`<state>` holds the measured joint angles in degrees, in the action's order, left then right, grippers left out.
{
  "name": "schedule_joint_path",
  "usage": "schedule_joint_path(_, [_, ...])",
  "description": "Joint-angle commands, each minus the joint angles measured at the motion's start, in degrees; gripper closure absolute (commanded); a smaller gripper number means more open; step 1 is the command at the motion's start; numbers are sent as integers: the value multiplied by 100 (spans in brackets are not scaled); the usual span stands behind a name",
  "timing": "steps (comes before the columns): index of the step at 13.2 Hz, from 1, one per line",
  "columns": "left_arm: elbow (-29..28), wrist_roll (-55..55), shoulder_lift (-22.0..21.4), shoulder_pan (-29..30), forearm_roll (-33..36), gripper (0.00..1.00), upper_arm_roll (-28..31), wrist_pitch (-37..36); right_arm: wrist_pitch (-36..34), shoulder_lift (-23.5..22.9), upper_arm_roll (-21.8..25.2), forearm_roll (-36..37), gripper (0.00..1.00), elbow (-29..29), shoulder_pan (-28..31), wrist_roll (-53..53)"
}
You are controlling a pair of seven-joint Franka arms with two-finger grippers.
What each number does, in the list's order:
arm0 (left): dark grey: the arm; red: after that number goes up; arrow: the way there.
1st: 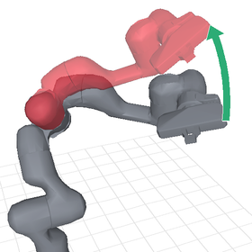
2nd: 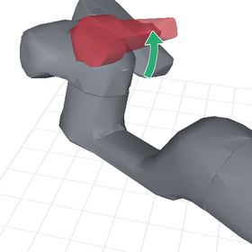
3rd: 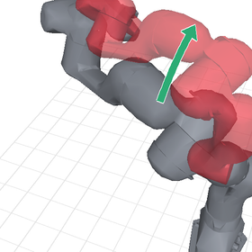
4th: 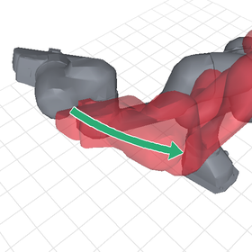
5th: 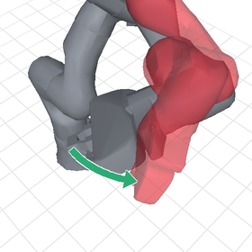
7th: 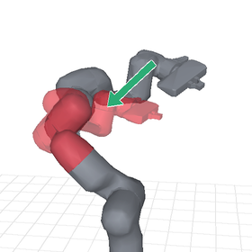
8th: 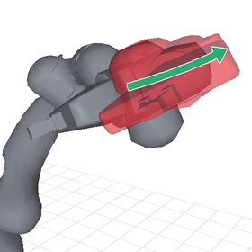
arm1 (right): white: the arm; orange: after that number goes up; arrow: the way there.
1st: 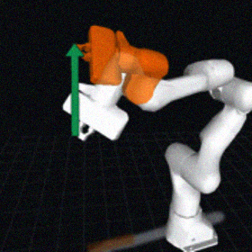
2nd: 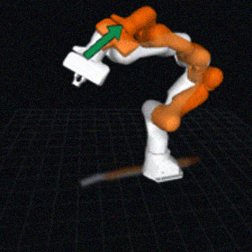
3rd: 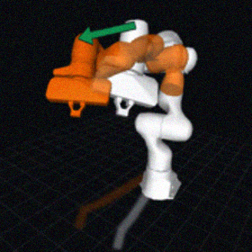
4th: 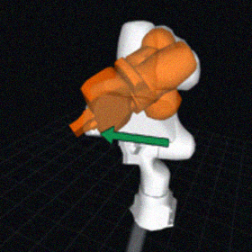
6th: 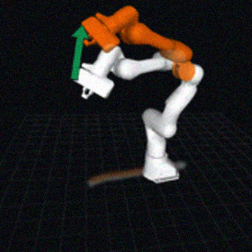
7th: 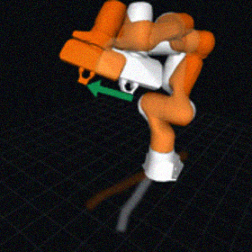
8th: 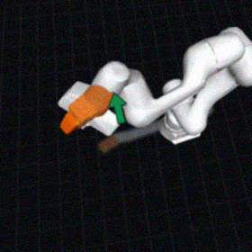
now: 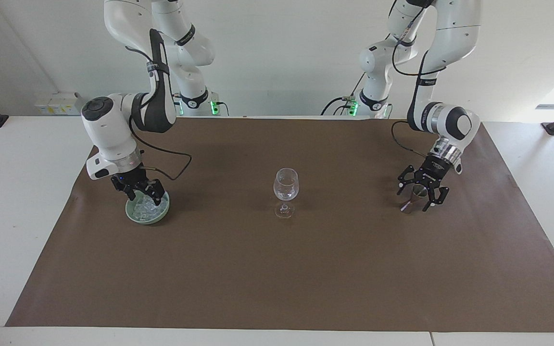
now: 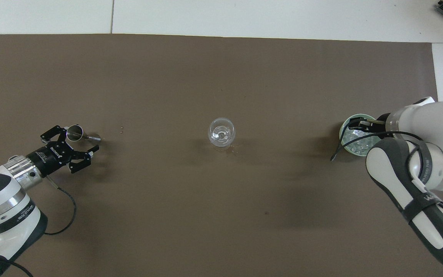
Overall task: Pour wine and add ice with both arms
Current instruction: 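Lower the jigger with the left gripper while the right gripper grasps the cup, then open the left gripper and retract it while the right gripper holds the cup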
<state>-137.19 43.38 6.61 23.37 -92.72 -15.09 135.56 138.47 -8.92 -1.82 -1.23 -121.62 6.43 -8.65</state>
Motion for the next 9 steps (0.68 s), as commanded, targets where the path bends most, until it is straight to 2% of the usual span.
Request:
schedule_joint_path(1, [149, 21, -107, 202, 902, 0, 32, -91, 145, -40, -47, -123, 19, -55, 69, 118])
schedule_joint_path(4, [175, 4, -405, 291, 1763, 0, 41, -135, 154, -22, -47, -123, 34, -143, 60, 127])
schedule_joint_path(7, [455, -14, -625, 501, 3237, 0, 50, -372, 154, -5, -47, -123, 34, -178, 60, 109])
schedule_joint_path(9, [858, -14, -678, 598, 4205, 0, 50, -644, 163, -31, -47, -123, 34, -213, 86, 153])
